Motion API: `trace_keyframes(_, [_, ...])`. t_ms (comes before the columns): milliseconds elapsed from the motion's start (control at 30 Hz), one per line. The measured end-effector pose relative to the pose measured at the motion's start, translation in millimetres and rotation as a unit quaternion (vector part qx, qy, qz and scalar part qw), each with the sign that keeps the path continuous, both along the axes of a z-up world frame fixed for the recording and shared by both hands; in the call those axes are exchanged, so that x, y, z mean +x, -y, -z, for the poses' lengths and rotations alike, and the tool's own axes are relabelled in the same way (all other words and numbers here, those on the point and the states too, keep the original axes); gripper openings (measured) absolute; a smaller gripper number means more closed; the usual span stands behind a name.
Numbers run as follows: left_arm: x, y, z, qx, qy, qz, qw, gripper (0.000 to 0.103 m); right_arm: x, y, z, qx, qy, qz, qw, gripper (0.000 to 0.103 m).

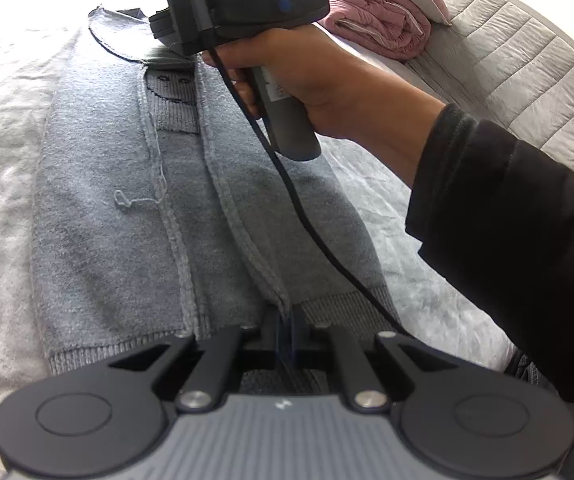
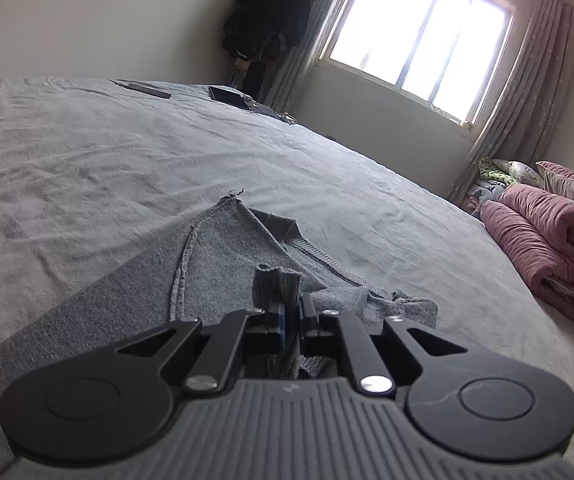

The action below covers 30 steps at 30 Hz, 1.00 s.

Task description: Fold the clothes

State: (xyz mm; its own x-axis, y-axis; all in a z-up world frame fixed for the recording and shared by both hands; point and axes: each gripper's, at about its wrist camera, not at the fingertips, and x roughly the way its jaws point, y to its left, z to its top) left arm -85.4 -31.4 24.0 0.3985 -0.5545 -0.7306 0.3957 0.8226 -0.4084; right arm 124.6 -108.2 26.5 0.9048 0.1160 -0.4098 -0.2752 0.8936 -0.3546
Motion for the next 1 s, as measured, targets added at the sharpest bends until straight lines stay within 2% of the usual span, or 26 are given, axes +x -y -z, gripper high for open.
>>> trace_keyframes(100, [4.2, -2.5, -3.1, 0.000, -0.008, 0.012, 0.9999, 0.006, 0.2, 1.9, -1.4, 0.007, 0.000, 0.004, 1.000, 0.010])
trace_keyframes(133, [7.0, -4.9, -4.9, 0.001, -0.011, 0.022, 0.9997, 0.010, -0.3, 3.9, -3.1, 0.016, -0.001, 0.005, 1.000, 0.010])
trace_keyframes(200, [12.2, -10.3, -13.1, 0.003, -0.004, 0.047, 0.9989, 0.013, -2.7, 7.9, -8.2, 0.045, -0.011, -0.009, 0.999, 0.014])
trace_keyframes(300, [21.4, -30.2, -35.2, -0.009, 0.032, 0.044, 0.9985, 0.013, -8.5, 15.6, -18.9, 0.112, -0.064, -0.079, 0.988, 0.016])
trace_keyframes(333, [26.1, -40.3, -40.4, -0.018, 0.038, 0.027, 0.9988, 0.014, -10.5, 21.9, -23.4, 0.137, -0.068, -0.089, 0.984, 0.021])
trace_keyframes(367, [31.4, -50.0, -43.9, -0.022, 0.041, 0.006, 0.9989, 0.014, -12.6, 28.3, -27.9, 0.162, -0.073, -0.098, 0.979, 0.035])
trace_keyframes(400, [36.9, -58.8, -45.8, -0.023, 0.044, -0.015, 0.9987, 0.015, -11.3, 39.4, -31.8, 0.184, -0.064, -0.076, 0.978, 0.042])
trace_keyframes(467, [47.5, -67.8, -43.4, -0.016, 0.044, -0.042, 0.9980, 0.016, -4.0, 67.0, -38.1, 0.239, -0.056, -0.022, 0.969, 0.044])
trace_keyframes(533, [56.5, -71.1, -37.6, -0.008, 0.036, -0.055, 0.9978, 0.016, 15.1, 106.8, -36.0, 0.308, -0.076, 0.070, 0.946, 0.044])
trace_keyframes(600, [62.7, -69.4, -32.6, 0.000, 0.025, -0.058, 0.9980, 0.016, 28.3, 139.9, -28.5, 0.355, -0.093, 0.134, 0.920, 0.045])
trace_keyframes(700, [67.4, -67.7, -30.3, 0.002, 0.022, -0.052, 0.9984, 0.016, 37.8, 155.9, -19.0, 0.382, -0.120, 0.146, 0.905, 0.045])
trace_keyframes(933, [72.2, -62.6, -27.1, 0.005, 0.027, -0.050, 0.9984, 0.018, 57.4, 104.7, -13.3, 0.323, -0.151, 0.089, 0.930, 0.045])
trace_keyframes(1000, [74.6, -65.1, -26.6, 0.005, 0.024, -0.057, 0.9981, 0.018, 64.4, 89.8, -8.9, 0.296, -0.167, 0.092, 0.936, 0.045])
